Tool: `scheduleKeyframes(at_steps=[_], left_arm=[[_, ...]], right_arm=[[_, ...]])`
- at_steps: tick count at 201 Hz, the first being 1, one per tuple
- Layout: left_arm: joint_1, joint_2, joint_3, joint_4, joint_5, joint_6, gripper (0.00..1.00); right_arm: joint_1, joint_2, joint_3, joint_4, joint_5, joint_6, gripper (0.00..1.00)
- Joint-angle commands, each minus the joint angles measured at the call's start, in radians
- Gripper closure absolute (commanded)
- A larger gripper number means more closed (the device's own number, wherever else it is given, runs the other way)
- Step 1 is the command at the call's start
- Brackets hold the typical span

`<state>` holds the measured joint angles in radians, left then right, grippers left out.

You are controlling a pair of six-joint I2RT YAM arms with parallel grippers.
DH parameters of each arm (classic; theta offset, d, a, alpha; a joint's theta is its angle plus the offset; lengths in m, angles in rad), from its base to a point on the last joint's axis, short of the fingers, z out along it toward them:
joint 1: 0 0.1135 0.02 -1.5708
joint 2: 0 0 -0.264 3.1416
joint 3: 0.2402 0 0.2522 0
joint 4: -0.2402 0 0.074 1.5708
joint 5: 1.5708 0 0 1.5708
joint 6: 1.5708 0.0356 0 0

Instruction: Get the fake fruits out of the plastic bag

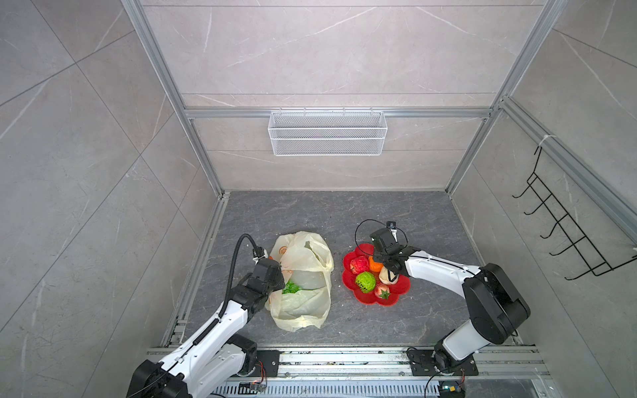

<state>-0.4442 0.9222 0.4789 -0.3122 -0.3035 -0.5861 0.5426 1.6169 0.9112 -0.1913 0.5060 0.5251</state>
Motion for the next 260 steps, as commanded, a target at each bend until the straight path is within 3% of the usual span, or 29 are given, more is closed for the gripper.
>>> scheduleKeyframes(at_steps=[1, 74, 154, 207, 238, 260], left_arm=[[0.006, -0.014, -0.003, 0.019, 0.014, 0.026, 0.84], [0.006, -0.002, 0.001, 0.028, 0.007, 0.028, 0.84], [0.006, -0.006, -0.002, 0.028, 0.006, 0.026, 0.83], [0.005, -0.003, -0.001, 0.034, 0.019, 0.033, 0.84], [0.004, 0.023, 0.020, 0.045, 0.089, 0.068, 0.84], [0.003, 0.031, 0.057, 0.024, 0.115, 0.093, 0.84]], right_arm=[[-0.003, 0.032, 0.032, -0.040, -0.014, 0.034, 0.37], [0.010, 0.031, 0.010, -0.043, -0.048, 0.026, 0.36], [0.016, -0.024, 0.000, -0.061, -0.056, 0.029, 0.19], [0.020, -0.132, -0.010, -0.119, -0.043, 0.044, 0.15], [0.106, -0.283, -0.005, -0.150, -0.083, -0.005, 0.19], [0.237, -0.344, 0.020, -0.140, -0.105, -0.068, 0.25]])
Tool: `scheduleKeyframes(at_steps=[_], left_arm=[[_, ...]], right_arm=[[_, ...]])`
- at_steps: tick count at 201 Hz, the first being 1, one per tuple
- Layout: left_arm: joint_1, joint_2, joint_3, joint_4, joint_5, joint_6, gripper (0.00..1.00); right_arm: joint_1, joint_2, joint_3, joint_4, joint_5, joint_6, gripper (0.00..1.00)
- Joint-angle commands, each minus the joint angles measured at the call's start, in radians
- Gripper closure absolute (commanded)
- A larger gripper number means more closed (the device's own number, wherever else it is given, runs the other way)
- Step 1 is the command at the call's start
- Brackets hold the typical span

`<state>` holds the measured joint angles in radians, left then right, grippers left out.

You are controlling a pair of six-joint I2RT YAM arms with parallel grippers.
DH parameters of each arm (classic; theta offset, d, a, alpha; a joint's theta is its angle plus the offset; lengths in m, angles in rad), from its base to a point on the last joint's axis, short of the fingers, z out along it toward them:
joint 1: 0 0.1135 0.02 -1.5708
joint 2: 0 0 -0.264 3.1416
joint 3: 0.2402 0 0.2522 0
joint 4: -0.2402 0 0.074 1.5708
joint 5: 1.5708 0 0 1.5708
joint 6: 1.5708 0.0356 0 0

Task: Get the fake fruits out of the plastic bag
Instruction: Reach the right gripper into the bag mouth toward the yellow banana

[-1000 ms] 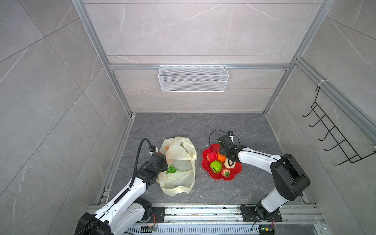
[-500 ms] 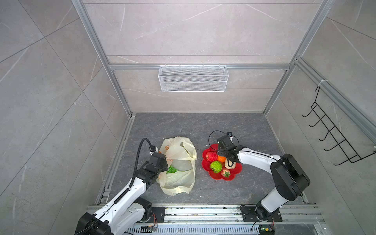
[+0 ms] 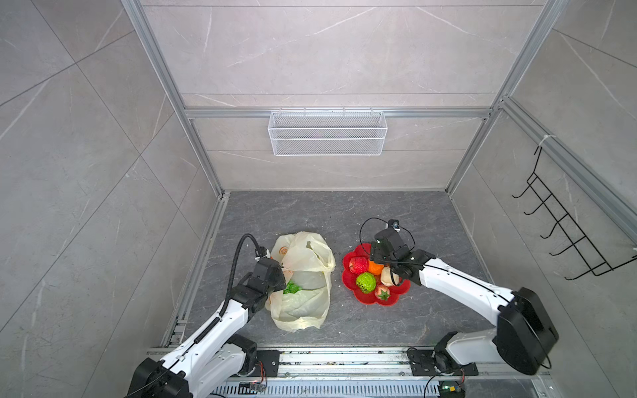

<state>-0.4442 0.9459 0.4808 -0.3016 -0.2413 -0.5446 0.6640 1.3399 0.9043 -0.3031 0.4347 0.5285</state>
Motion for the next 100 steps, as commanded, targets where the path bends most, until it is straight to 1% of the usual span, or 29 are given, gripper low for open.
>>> scheduleKeyframes(at_steps=[1, 24, 52, 75, 87, 100], left_arm=[[0.003, 0.006, 0.056, 0.012, 0.053, 0.050, 0.84], [0.002, -0.007, 0.078, 0.004, 0.035, 0.040, 0.84], [0.002, 0.004, 0.098, -0.002, 0.012, 0.028, 0.85], [0.002, 0.004, 0.101, -0.010, 0.007, 0.015, 0.85], [0.002, 0.001, 0.101, -0.011, 0.008, 0.008, 0.85], [0.002, -0.001, 0.106, -0.017, 0.000, 0.008, 0.85]], right_arm=[[0.121, -0.067, 0.028, -0.028, -0.035, -0.074, 0.26], [0.275, -0.068, 0.052, 0.032, -0.081, -0.159, 0.31], [0.404, 0.007, 0.094, 0.127, -0.194, -0.227, 0.35], [0.476, 0.126, 0.179, 0.136, -0.253, -0.260, 0.36], [0.501, 0.194, 0.238, 0.115, -0.272, -0.262, 0.39], [0.506, 0.257, 0.287, 0.099, -0.298, -0.238, 0.42]])
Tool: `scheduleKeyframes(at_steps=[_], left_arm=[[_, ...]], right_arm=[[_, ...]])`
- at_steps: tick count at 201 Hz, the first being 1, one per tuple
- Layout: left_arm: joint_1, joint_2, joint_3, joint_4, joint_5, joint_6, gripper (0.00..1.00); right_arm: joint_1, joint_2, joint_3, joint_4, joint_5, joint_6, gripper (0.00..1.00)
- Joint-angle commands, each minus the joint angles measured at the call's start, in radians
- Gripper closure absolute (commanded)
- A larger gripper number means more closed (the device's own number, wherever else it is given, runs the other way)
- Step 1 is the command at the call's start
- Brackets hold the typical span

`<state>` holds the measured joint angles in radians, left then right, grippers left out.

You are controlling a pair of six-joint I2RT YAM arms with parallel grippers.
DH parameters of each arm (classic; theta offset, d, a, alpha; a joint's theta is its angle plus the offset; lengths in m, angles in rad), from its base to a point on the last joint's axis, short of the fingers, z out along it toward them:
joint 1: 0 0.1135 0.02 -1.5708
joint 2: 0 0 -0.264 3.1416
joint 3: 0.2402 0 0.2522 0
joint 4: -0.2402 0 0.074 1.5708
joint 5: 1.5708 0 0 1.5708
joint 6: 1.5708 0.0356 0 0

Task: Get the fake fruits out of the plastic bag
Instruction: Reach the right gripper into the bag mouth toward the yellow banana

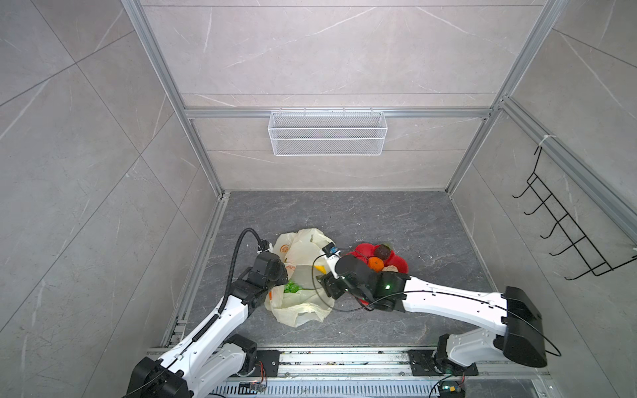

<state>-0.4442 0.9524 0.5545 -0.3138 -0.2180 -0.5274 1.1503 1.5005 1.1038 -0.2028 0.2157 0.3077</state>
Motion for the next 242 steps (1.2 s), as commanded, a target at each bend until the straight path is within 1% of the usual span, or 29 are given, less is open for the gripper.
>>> scheduleKeyframes(at_steps=[1, 19, 47, 87, 115, 144, 179, 188, 214, 242], left_arm=[[0.002, -0.007, 0.033, -0.005, -0.024, -0.009, 0.85], [0.002, -0.010, 0.036, -0.006, -0.029, -0.009, 0.85], [0.004, -0.012, 0.033, -0.011, -0.034, -0.017, 0.85], [0.004, -0.022, -0.011, 0.009, -0.043, -0.019, 0.84], [0.004, -0.012, -0.009, 0.026, -0.008, -0.014, 0.84], [0.004, -0.009, -0.013, 0.058, 0.029, -0.004, 0.84], [0.001, 0.045, 0.024, 0.094, 0.175, 0.020, 0.84], [0.000, 0.057, 0.031, 0.094, 0.181, 0.023, 0.84], [-0.001, 0.067, 0.034, 0.096, 0.181, 0.035, 0.84], [-0.001, 0.078, 0.032, 0.095, 0.189, 0.041, 0.84]], right_arm=[[0.020, 0.099, 0.089, 0.000, -0.080, -0.014, 0.42], [0.019, 0.168, 0.123, 0.006, -0.084, 0.010, 0.44], [0.001, 0.253, 0.169, -0.035, -0.042, 0.036, 0.48], [-0.024, 0.367, 0.239, -0.107, 0.045, 0.076, 0.50], [-0.063, 0.400, 0.265, -0.156, 0.126, 0.091, 0.49], [-0.123, 0.438, 0.300, -0.190, 0.120, 0.067, 0.47], [-0.176, 0.485, 0.334, -0.213, 0.100, 0.040, 0.44], [-0.185, 0.501, 0.344, -0.215, 0.083, 0.032, 0.43], [-0.198, 0.549, 0.379, -0.233, 0.078, 0.027, 0.39], [-0.208, 0.586, 0.386, -0.208, 0.048, 0.022, 0.34]])
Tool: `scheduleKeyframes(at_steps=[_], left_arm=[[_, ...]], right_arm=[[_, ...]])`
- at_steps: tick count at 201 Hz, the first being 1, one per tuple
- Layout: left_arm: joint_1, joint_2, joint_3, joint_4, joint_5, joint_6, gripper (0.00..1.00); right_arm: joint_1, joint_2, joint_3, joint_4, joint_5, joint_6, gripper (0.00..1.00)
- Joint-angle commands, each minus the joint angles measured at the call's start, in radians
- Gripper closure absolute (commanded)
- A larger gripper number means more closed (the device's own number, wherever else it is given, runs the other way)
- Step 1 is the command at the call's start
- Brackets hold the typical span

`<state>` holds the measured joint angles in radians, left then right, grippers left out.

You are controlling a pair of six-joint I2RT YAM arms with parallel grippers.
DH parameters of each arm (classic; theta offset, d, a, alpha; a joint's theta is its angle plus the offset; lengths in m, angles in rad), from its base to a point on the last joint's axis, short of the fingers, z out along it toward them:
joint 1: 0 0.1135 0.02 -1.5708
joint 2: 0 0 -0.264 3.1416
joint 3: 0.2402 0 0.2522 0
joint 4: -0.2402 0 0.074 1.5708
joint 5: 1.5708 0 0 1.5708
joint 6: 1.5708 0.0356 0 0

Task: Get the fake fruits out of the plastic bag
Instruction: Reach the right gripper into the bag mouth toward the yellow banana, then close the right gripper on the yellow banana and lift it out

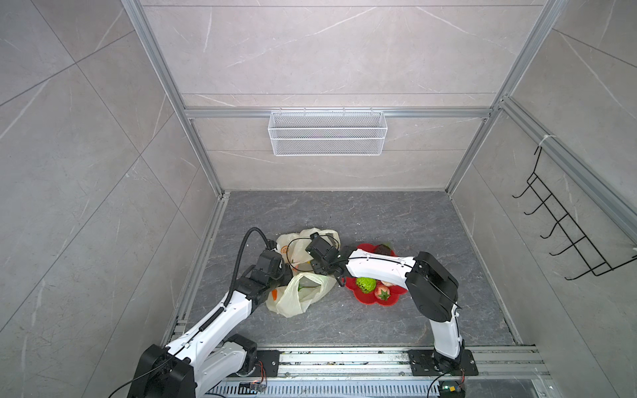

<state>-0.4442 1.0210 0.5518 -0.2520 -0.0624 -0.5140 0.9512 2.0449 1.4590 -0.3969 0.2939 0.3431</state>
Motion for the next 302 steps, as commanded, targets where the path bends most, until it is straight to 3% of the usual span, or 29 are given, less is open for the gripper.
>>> scheduleKeyframes(at_steps=[1, 57, 93, 151, 231, 267, 302], left_arm=[[-0.001, 0.011, 0.034, 0.034, 0.033, 0.028, 0.84], [-0.001, 0.016, 0.008, 0.035, 0.007, 0.008, 0.84], [-0.001, 0.017, -0.006, 0.016, -0.035, -0.026, 0.84], [-0.001, 0.027, -0.024, -0.010, -0.111, -0.074, 0.84], [-0.001, 0.005, -0.035, -0.030, -0.160, -0.095, 0.84], [-0.001, -0.004, -0.033, -0.043, -0.187, -0.102, 0.84], [-0.001, -0.017, -0.025, -0.030, -0.215, -0.041, 0.84]], right_arm=[[-0.010, 0.043, 0.031, -0.014, -0.032, -0.013, 0.34], [-0.013, 0.111, 0.061, 0.003, -0.107, -0.031, 0.35], [-0.005, 0.086, 0.020, 0.046, -0.154, -0.062, 0.50], [0.044, -0.005, -0.063, 0.082, -0.118, -0.066, 0.71], [0.077, -0.093, -0.136, 0.102, -0.063, 0.018, 0.77], [0.077, -0.136, -0.103, -0.006, -0.051, 0.056, 0.78], [0.105, -0.179, -0.071, -0.119, 0.040, 0.094, 0.78]])
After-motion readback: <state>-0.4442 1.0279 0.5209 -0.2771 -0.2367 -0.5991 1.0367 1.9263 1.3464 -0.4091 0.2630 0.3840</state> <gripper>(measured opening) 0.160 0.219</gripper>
